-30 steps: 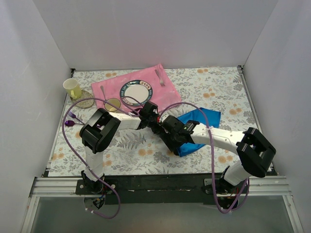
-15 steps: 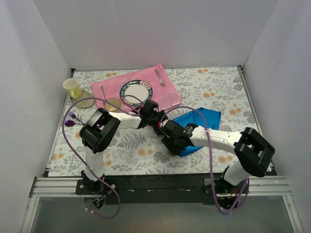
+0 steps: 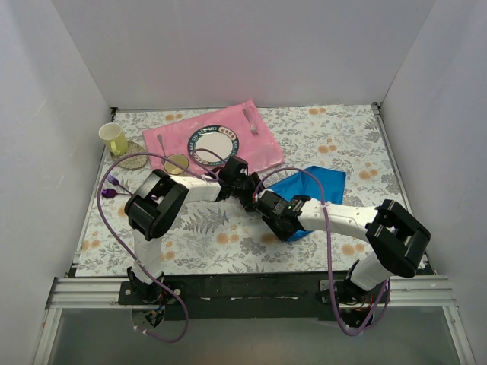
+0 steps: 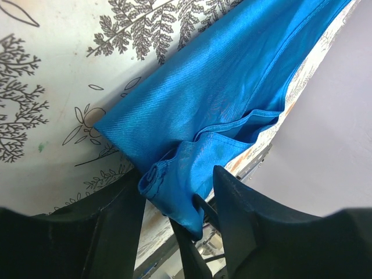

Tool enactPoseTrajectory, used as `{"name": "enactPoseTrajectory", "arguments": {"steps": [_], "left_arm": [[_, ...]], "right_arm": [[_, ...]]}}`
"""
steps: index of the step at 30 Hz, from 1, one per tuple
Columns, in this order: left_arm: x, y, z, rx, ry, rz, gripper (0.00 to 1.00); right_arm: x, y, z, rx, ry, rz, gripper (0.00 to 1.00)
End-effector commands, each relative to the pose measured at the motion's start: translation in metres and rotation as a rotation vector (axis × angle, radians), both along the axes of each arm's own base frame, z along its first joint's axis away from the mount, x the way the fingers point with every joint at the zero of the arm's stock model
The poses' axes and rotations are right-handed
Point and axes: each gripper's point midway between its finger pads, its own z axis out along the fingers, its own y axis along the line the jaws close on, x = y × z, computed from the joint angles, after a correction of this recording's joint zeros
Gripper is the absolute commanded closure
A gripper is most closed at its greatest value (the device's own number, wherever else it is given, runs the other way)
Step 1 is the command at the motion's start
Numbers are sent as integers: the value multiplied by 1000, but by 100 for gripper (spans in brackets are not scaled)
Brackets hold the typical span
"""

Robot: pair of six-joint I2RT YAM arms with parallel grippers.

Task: Fold the napkin, place the utensils inside, and roll it up
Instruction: Roll the napkin with the utensil

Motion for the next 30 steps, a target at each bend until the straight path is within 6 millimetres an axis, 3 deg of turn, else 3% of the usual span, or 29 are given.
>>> {"name": "enactPoseTrajectory", "arguments": {"steps": [1, 3, 10, 13, 14, 17, 21, 30], "left_arm": [[-12, 18, -25, 101, 36, -4, 51], [-12, 19, -25, 107, 33, -8, 51], [-11, 21, -22, 113, 27, -14, 49], [-11, 25, -21, 117, 32, -13, 47], [-11, 26, -20, 119, 34, -11, 38], [-8, 32, -18, 127, 30, -6, 35], [-3, 38, -11, 122, 18, 5, 35], [-2, 45, -13, 116, 27, 14, 35]], "right_arm": [[8, -2, 8, -9, -45, -34, 55], [10, 3, 14, 9, -53, -29, 42], [20, 26, 32, 67, -93, -11, 33], [24, 40, 33, 76, -106, 0, 33], [26, 43, 33, 73, -117, 4, 33], [36, 49, 29, 48, -141, -8, 37], [44, 55, 25, 17, -156, -2, 50], [50, 47, 11, -62, -180, -2, 55]]}}
